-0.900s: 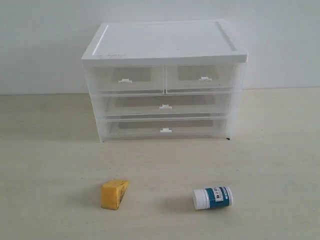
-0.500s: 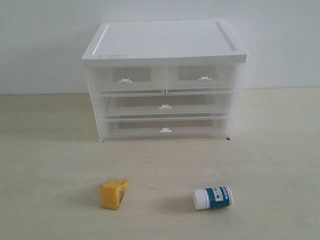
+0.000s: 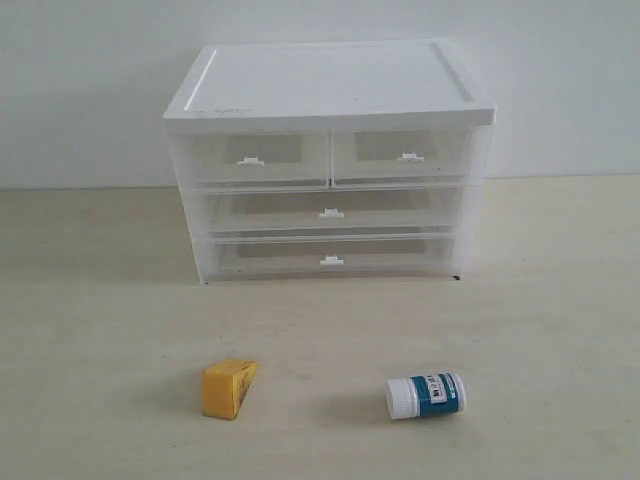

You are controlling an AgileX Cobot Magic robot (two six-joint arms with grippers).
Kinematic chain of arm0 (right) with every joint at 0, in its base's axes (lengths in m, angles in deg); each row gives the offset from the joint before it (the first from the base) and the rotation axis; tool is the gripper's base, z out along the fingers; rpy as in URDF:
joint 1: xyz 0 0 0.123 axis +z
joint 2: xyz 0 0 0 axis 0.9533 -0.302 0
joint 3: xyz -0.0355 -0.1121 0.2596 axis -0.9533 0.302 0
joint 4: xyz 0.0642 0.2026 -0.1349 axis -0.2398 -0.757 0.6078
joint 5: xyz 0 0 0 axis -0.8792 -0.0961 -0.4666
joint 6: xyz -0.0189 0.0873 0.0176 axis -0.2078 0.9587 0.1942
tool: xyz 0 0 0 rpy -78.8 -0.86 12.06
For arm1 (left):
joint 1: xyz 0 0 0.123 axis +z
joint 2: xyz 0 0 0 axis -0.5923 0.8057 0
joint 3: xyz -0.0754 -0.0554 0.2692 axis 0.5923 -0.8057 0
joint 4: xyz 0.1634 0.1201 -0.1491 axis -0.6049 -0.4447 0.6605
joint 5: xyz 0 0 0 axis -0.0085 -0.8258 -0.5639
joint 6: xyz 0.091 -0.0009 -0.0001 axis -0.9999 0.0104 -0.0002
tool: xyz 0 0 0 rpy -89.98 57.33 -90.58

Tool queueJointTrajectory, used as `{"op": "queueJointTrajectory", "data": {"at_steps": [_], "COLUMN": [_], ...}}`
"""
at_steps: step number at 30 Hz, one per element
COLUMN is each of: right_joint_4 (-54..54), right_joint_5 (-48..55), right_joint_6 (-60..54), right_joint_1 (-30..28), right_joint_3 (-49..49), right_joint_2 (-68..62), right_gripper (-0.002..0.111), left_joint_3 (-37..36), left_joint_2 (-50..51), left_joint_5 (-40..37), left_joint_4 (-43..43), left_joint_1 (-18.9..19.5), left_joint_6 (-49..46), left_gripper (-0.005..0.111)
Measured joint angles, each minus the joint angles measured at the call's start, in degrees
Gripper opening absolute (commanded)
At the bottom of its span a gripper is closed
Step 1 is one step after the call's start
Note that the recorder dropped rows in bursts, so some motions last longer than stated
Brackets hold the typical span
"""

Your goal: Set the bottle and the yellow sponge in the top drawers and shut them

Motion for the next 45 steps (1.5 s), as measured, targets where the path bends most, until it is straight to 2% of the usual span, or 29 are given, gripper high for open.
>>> {"op": "queueJointTrajectory", "data": {"at_steps": [3,6,9,11,13,15,19,25,30,35,41,45], "right_joint_4": [-0.33,-0.16,0.12,0.24,0.24,1.83,3.21,3.55,3.65,4.54,5.87,6.12], "right_joint_5": [-10.79,-19.67,-22.22,-18.53,-10.09,2.05,11.27,11.12,10.46,10.39,10.1,10.05], "right_joint_6": [5.03,9.7,14.61,18.52,20.18,20.57,20.69,20.82,21.57,20.71,20.01,20.01], "right_joint_1": [0.0,0.0,0.0,0.0,0.0,0.0,0.0,0.0,0.0,2.74,7.42,9.18], "right_joint_3": [0.0,0.0,-1.6,-6.08,-12.03,-19.32,-26.69,-29.68,-35.92,-40.45,-46.44,-50.11], "right_joint_2": [0.0,0.0,0.0,0.0,0.1,-1.7,-12.12,-36.92,-56.36,-67.41,-76.12,-81.68], "right_gripper": [0.0,0.0,0.0,0.0,0.0,0.0,0.0,0.0,0.0,0.0,0.0,0.0], "left_joint_3": [0.0,0.0,1.07,4.96,9.42,15.65,21.31,24.26,36.19,42.05,48.48,51.0], "left_joint_2": [0.0,0.0,1.08,5.39,11.07,22.5,41.13,69.17,87.26,95.56,100.15,102.33], "left_joint_5": [7.66,17.88,22.54,22.69,22.69,22.13,18.98,26.89,31.28,31.6,31.49,31.49], "left_joint_4": [0.1,0.1,0.1,0.1,0.1,-0.86,-9.4,-19.39,-38.54,-42.67,-51.27,-53.72], "left_joint_1": [0.0,0.0,0.0,0.0,0.0,0.0,0.0,0.0,0.0,0.0,0.0,0.0], "left_joint_6": [8.46,13.04,15.48,15.48,15.48,14.59,19.62,27.25,44.51,48.94,56.52,59.44], "left_gripper": [0.004,0.004,0.004,0.004,0.004,0.004,0.004,0.004,0.004,0.004,0.004,0.004]}}
